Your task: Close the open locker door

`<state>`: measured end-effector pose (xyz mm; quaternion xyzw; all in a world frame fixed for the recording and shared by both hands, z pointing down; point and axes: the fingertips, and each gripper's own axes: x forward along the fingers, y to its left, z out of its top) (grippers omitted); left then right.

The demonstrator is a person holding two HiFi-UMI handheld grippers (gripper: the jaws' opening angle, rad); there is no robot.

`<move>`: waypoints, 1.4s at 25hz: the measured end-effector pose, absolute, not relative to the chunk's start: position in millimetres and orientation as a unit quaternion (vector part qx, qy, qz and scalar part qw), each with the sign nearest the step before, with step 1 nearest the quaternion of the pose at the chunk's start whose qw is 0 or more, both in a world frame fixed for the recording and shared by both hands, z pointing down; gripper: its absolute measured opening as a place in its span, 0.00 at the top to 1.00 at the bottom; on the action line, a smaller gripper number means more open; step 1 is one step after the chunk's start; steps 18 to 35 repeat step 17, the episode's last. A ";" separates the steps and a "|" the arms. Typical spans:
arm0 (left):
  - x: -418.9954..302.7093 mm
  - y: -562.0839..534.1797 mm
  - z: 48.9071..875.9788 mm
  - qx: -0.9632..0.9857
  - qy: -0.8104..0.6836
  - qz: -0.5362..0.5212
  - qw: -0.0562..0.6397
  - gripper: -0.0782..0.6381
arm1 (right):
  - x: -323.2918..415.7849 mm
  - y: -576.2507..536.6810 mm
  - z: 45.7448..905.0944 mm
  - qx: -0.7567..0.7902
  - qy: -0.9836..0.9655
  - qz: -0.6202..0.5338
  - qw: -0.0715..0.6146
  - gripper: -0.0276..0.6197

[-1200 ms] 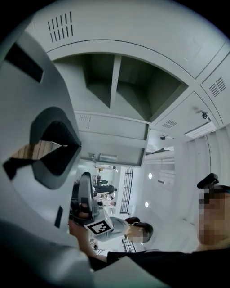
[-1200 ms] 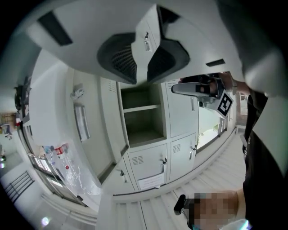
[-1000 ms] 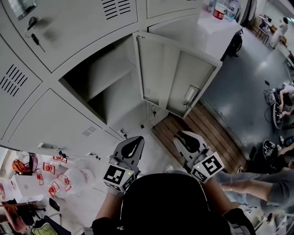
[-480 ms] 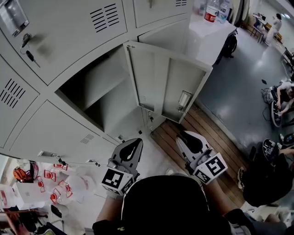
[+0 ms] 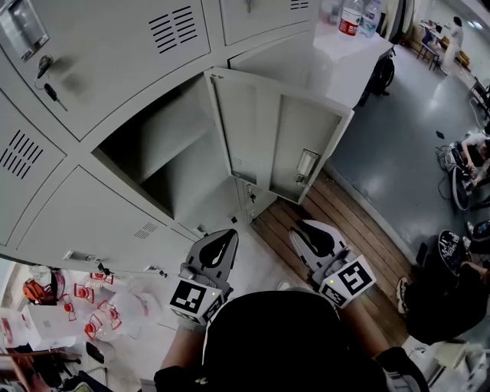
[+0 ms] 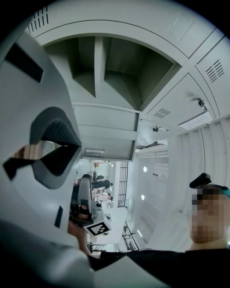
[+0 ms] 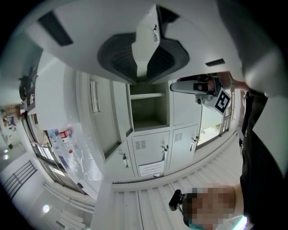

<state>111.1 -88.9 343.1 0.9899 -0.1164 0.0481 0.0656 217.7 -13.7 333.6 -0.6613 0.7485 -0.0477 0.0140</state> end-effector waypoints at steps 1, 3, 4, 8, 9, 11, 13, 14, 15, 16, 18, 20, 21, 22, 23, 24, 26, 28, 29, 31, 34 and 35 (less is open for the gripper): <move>111.5 -88.7 341.7 0.990 -0.116 0.045 0.064 0.86 | 217.5 -13.4 334.3 -0.661 0.748 -0.049 0.015 0.83; 112.2 -88.5 339.2 0.990 -0.117 0.040 0.063 0.86 | 217.1 -12.8 335.9 -0.661 0.748 -0.051 0.015 0.83; 112.2 -88.6 339.1 0.990 -0.119 0.039 0.064 0.86 | 217.0 -12.7 336.6 -0.661 0.748 -0.051 0.016 0.83; 109.2 -88.4 344.6 0.989 -0.125 0.048 0.067 0.86 | 216.3 -11.8 337.4 -0.661 0.748 -0.053 0.020 0.83; 108.8 -87.9 345.9 0.988 -0.125 0.051 0.068 0.86 | 216.2 -11.4 337.4 -0.661 0.748 -0.053 0.020 0.83; 107.9 -86.5 348.9 0.988 -0.126 0.056 0.069 0.86 | 215.8 -10.7 338.6 -0.660 0.749 -0.053 0.018 0.83; 107.6 -85.5 350.5 0.988 -0.128 0.057 0.070 0.86 | 216.0 -10.2 340.5 -0.660 0.749 -0.053 0.017 0.83; 107.6 -85.2 351.0 0.988 -0.129 0.056 0.070 0.86 | 216.4 -9.9 341.3 -0.661 0.749 -0.054 0.017 0.83; 107.5 -85.1 351.4 0.987 -0.130 0.056 0.070 0.86 | 217.0 -9.7 342.0 -0.661 0.748 -0.054 0.016 0.83; 107.4 -85.0 351.9 0.987 -0.131 0.056 0.070 0.86 | 217.5 -9.5 342.6 -0.661 0.748 -0.055 0.016 0.83; 107.3 -84.8 352.3 0.987 -0.133 0.056 0.070 0.86 | 217.9 -9.4 343.1 -0.661 0.748 -0.056 0.016 0.83; 107.3 -84.8 352.3 0.987 -0.133 0.056 0.070 0.86 | 217.9 -9.4 343.1 -0.661 0.748 -0.056 0.016 0.83; 107.3 -84.8 352.3 0.987 -0.133 0.056 0.070 0.86 | 217.9 -9.4 343.1 -0.661 0.748 -0.056 0.016 0.83; 107.3 -84.8 352.3 0.987 -0.133 0.056 0.070 0.86 | 217.9 -9.4 343.1 -0.661 0.748 -0.056 0.016 0.83; 107.3 -84.8 352.3 0.987 -0.133 0.056 0.070 0.86 | 217.9 -9.4 343.1 -0.661 0.748 -0.056 0.016 0.83; 107.3 -84.8 352.3 0.987 -0.133 0.056 0.070 0.86 | 217.9 -9.4 343.1 -0.661 0.748 -0.056 0.016 0.83; 107.3 -84.8 352.3 0.987 -0.133 0.056 0.070 0.86 | 217.9 -9.4 343.1 -0.661 0.748 -0.056 0.016 0.83; 107.3 -84.8 352.3 0.987 -0.133 0.056 0.070 0.86 | 217.9 -9.4 343.1 -0.661 0.748 -0.056 0.016 0.83; 107.3 -84.8 352.3 0.987 -0.133 0.056 0.070 0.86 | 217.9 -9.4 343.1 -0.661 0.748 -0.056 0.016 0.83; 107.3 -84.8 352.3 0.987 -0.133 0.056 0.070 0.86 | 217.9 -9.4 343.1 -0.661 0.748 -0.056 0.016 0.83; 107.3 -84.8 352.3 0.987 -0.133 0.056 0.070 0.86 | 217.9 -9.4 343.1 -0.661 0.748 -0.056 0.016 0.83; 107.3 -84.8 352.3 0.987 -0.133 0.056 0.070 0.86 | 217.9 -9.4 343.1 -0.661 0.748 -0.056 0.016 0.83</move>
